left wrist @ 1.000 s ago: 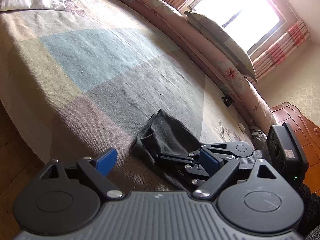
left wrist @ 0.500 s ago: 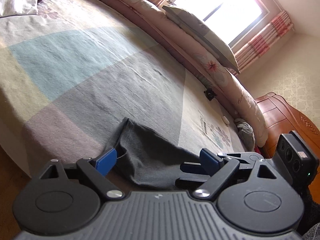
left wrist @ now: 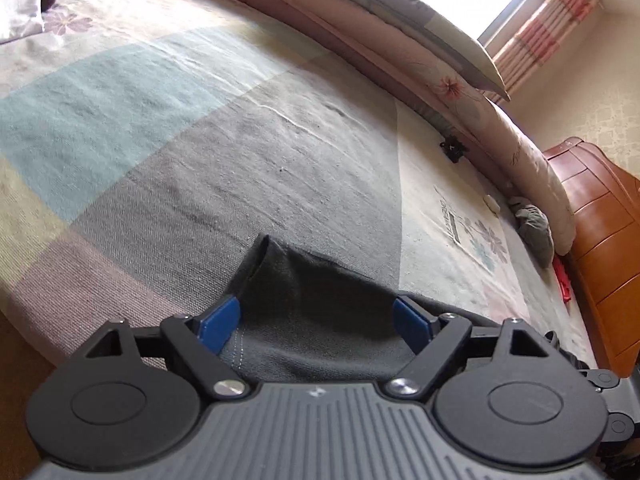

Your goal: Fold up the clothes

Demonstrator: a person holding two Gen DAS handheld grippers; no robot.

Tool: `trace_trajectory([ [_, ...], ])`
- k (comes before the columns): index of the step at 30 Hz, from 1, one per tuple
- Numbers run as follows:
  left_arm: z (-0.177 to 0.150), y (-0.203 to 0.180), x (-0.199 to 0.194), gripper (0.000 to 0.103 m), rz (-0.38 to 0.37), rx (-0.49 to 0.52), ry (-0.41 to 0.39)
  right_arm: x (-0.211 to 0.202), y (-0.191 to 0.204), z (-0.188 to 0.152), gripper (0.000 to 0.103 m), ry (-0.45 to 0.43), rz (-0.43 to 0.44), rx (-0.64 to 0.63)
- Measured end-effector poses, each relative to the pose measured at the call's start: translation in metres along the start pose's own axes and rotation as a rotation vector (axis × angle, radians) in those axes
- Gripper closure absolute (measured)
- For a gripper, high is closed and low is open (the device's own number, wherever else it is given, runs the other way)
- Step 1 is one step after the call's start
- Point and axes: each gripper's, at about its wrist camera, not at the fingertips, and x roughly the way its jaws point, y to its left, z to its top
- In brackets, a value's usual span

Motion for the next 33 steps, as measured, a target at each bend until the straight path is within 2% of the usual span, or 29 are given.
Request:
trace_trajectory([
  [3, 0.002, -0.025, 0.007, 0.014, -0.101, 0.078, 0.031, 0.005, 0.009, -0.003, 0.061, 0.002, 0.011, -0.032],
  [4, 0.002, -0.033, 0.014, 0.014, -0.113, 0.100, 0.043, 0.008, 0.012, -0.004, 0.061, 0.004, 0.010, -0.042],
  [7, 0.002, -0.049, 0.037, 0.014, -0.100, 0.149, 0.070, 0.016, 0.020, -0.008, 0.060, 0.013, 0.005, -0.066],
  [10, 0.002, -0.046, 0.056, 0.014, 0.012, 0.146, 0.075, 0.013, 0.022, -0.013, 0.059, 0.034, 0.034, -0.046],
  [11, 0.002, -0.044, 0.058, 0.015, 0.025, 0.145, 0.071, 0.011, 0.022, -0.015, 0.059, 0.042, 0.045, -0.039],
  [13, 0.002, -0.042, 0.056, 0.014, 0.010, 0.141, 0.064, 0.005, 0.020, -0.017, 0.060, 0.052, 0.064, -0.021],
  [15, 0.004, -0.045, 0.051, 0.014, -0.006, 0.146, 0.074, 0.001, 0.014, -0.012, 0.061, 0.020, 0.061, 0.010],
  [17, 0.003, -0.051, 0.047, 0.014, -0.054, 0.165, 0.076, 0.000, 0.008, -0.004, 0.060, -0.030, 0.033, 0.037],
  [19, 0.000, -0.057, 0.047, 0.013, -0.074, 0.198, 0.079, 0.006, 0.004, 0.002, 0.055, -0.065, -0.040, 0.060],
  [20, -0.002, -0.058, 0.050, 0.013, -0.053, 0.207, 0.082, 0.012, 0.004, 0.003, 0.045, -0.063, -0.101, 0.066],
  [22, -0.005, -0.054, 0.056, 0.014, 0.017, 0.223, 0.079, 0.026, 0.005, 0.001, 0.043, -0.045, -0.192, 0.071],
  [24, -0.007, -0.050, 0.057, 0.013, 0.045, 0.256, 0.048, 0.027, 0.009, -0.006, 0.035, -0.062, -0.203, 0.063],
  [30, -0.006, -0.069, 0.051, 0.014, 0.125, 0.315, 0.047, 0.025, 0.016, -0.017, 0.017, -0.075, -0.203, 0.059],
  [31, -0.008, -0.074, 0.048, 0.014, 0.107, 0.322, 0.049, 0.024, 0.017, -0.019, 0.015, -0.077, -0.203, 0.058],
  [33, -0.016, -0.084, 0.036, 0.013, 0.017, 0.326, 0.051, 0.024, 0.019, -0.023, 0.010, -0.082, -0.203, 0.057],
])
